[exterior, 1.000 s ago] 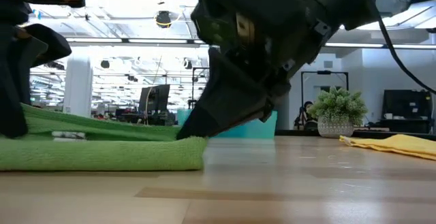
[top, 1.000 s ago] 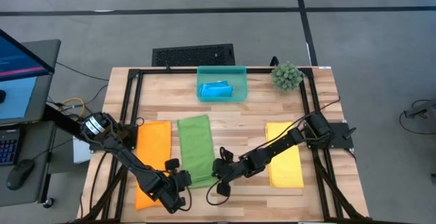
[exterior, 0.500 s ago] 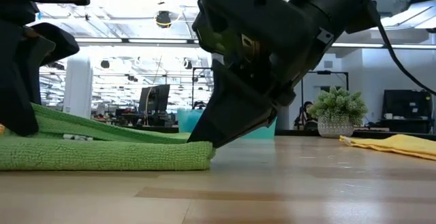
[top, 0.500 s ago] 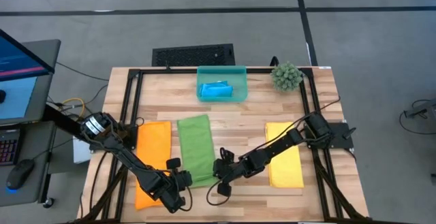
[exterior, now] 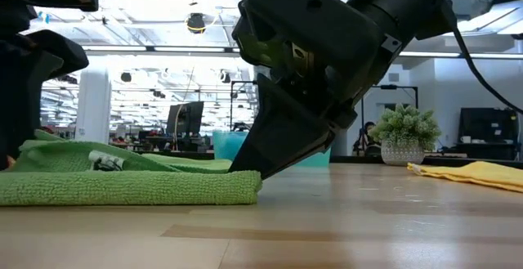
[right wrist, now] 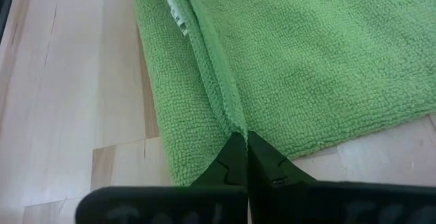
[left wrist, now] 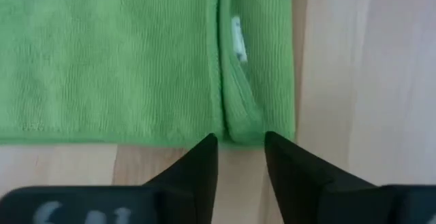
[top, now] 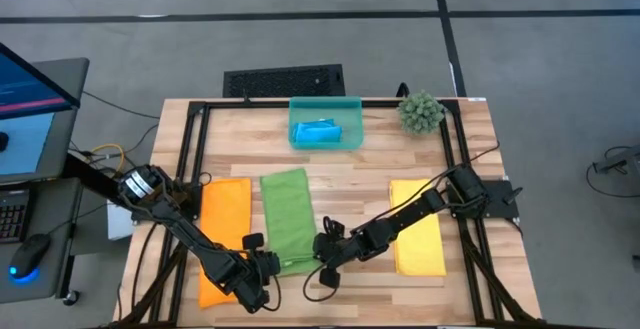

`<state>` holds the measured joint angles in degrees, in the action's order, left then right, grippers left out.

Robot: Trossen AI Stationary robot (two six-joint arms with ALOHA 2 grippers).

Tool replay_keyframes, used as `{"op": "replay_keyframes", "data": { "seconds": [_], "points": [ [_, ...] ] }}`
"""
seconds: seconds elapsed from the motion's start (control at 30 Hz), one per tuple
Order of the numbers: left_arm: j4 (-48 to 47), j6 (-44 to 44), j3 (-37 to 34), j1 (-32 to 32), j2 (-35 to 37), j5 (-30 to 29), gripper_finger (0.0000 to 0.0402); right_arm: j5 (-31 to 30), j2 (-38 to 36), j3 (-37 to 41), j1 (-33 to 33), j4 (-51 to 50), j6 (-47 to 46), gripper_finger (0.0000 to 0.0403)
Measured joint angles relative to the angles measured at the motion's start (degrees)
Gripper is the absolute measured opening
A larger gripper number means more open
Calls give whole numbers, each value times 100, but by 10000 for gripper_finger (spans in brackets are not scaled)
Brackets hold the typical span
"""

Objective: Roll microfiber towels into tight, uniform cylinder then place into a basket
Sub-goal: Roll the green towel

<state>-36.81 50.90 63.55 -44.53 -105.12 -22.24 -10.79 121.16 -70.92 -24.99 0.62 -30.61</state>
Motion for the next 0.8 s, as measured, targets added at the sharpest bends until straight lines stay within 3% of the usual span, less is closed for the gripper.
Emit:
{"op": "replay_keyframes", "data": {
  "seconds": [0.37, 0.63, 0.8],
  "points": [
    [-952, 94, 343, -275, 2, -412, 126, 13, 0, 0, 2, -19, -90, 12],
    [-12, -1174, 658, -544, 9, -1257, 126, 16, 0, 0, 2, -19, -90, 16],
    [50, -1240, 521, -332, -213, -1457, 126, 22, 0, 3, -2, -21, -90, 17]
  ]
}}
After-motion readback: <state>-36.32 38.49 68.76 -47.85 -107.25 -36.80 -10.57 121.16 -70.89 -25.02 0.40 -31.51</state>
